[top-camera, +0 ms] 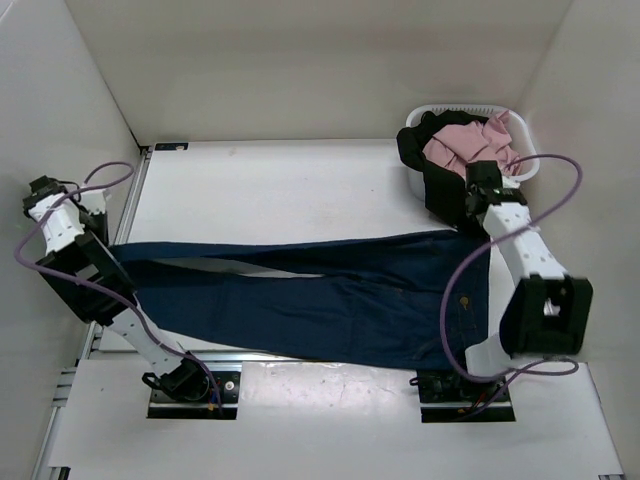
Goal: Fold and stack the trousers
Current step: Fold the trousers
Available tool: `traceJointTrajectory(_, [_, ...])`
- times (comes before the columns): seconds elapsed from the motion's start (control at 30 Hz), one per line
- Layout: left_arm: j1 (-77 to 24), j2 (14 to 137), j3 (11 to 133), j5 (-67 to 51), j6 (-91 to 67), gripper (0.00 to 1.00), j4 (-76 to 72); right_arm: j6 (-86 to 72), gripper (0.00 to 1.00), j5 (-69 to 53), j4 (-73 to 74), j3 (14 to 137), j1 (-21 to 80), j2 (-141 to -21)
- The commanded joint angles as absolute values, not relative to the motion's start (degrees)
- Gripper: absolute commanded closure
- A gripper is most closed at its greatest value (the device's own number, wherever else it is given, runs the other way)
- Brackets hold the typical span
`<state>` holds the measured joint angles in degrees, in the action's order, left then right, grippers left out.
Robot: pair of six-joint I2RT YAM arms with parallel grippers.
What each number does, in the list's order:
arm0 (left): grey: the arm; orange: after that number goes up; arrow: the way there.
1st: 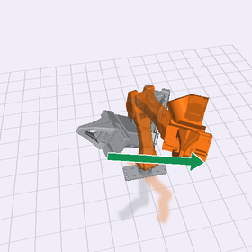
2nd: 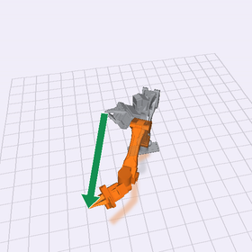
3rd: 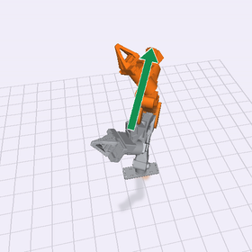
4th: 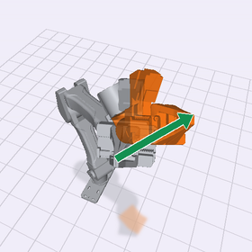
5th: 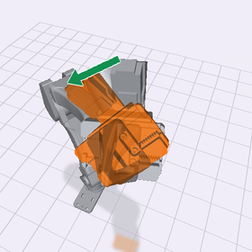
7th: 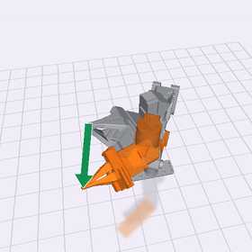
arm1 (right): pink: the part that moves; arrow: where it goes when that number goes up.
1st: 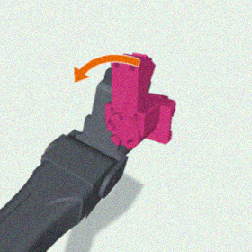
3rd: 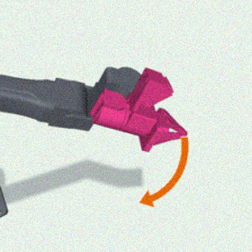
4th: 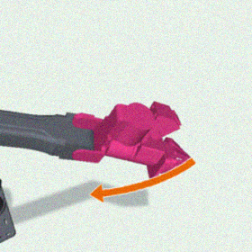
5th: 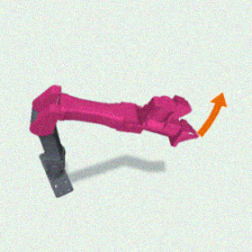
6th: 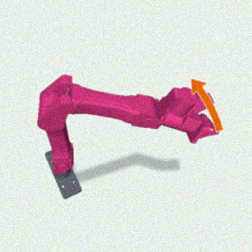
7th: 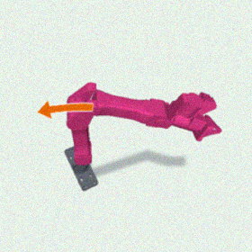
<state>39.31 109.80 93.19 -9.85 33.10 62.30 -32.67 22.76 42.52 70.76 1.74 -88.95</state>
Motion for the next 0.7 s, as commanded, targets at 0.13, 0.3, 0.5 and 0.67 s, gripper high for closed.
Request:
traceJointTrajectory(0.13, [47.36,100.72,84.92,-2.47,41.92,0.86,63.2,-38.57,1.0,23.55,51.93,55.83,1.67,-62.38])
traceJointTrajectory(0.3, [51.32,100.72,76.05,0.95,44.38,0.86,59.95,-50.26,1.0,20.75,62.11,42.65,1.67,-46.25])
traceJointTrajectory(0.5, [51.94,103.09,73.3,4.22,44.91,0.86,54.14,-56.34,1.0,18.64,71.02,36.83,1.67,-34.55])
traceJointTrajectory(0.67, [51.94,106.61,77.16,4.75,44.38,0.86,54.14,-56.34,1.0,16.08,75.14,37.25,2.19,-37.87])
